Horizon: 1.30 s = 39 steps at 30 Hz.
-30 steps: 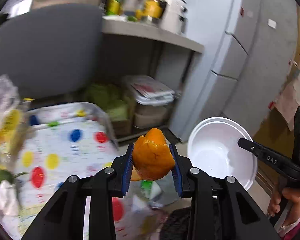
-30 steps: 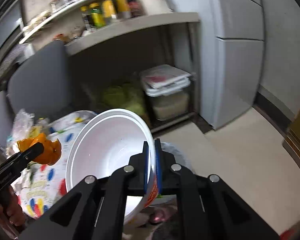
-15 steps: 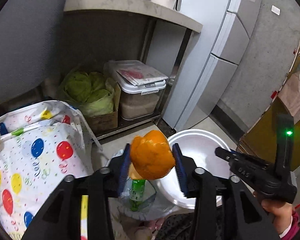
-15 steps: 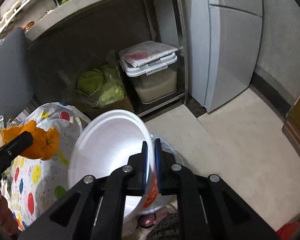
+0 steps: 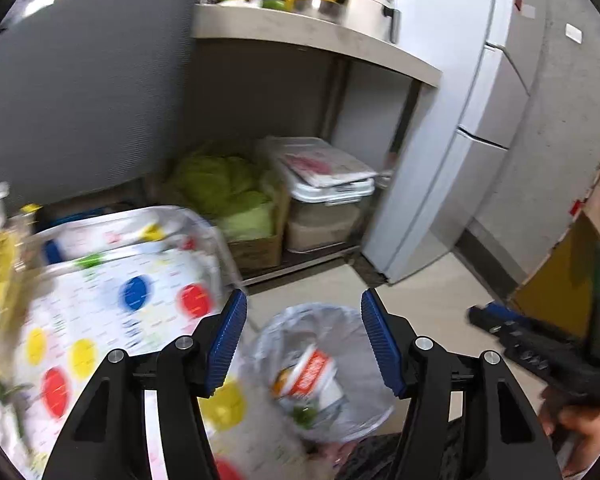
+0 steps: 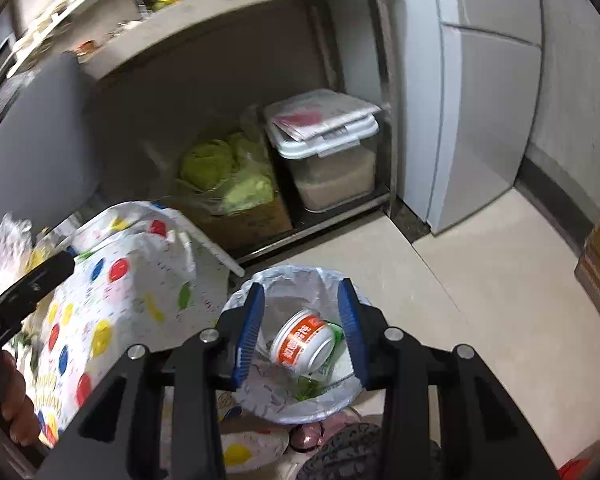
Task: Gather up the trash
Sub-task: 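Carry the bowl and orange peel over the trash bin and open both tools, then move both open tools back over the table, then grasp the cucumber with the right tool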
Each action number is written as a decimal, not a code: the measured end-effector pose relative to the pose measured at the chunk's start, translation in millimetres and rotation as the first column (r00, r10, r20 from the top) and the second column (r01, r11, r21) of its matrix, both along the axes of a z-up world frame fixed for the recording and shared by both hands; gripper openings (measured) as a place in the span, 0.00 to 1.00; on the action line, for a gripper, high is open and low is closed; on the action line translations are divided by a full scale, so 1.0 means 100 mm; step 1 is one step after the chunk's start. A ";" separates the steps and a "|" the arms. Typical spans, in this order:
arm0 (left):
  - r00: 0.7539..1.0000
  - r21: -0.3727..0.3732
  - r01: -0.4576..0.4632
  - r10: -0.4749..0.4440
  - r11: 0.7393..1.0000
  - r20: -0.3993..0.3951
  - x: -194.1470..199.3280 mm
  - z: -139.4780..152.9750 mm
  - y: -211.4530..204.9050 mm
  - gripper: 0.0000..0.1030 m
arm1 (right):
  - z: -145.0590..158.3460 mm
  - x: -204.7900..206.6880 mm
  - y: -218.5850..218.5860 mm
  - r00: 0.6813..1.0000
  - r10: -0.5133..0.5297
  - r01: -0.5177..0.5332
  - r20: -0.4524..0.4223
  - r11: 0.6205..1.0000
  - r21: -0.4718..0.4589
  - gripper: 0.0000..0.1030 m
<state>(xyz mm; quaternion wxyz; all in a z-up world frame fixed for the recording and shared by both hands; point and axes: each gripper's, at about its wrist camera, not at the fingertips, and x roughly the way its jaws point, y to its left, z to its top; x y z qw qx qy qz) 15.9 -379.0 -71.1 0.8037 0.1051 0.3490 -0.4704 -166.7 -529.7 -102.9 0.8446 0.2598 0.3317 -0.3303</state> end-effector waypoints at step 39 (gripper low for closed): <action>0.765 0.084 -0.644 0.641 0.761 0.063 0.99 -0.26 3.56 0.73 | 0.22 2.18 2.95 0.680 0.732 -0.730 -0.044 0.668 -0.146 0.37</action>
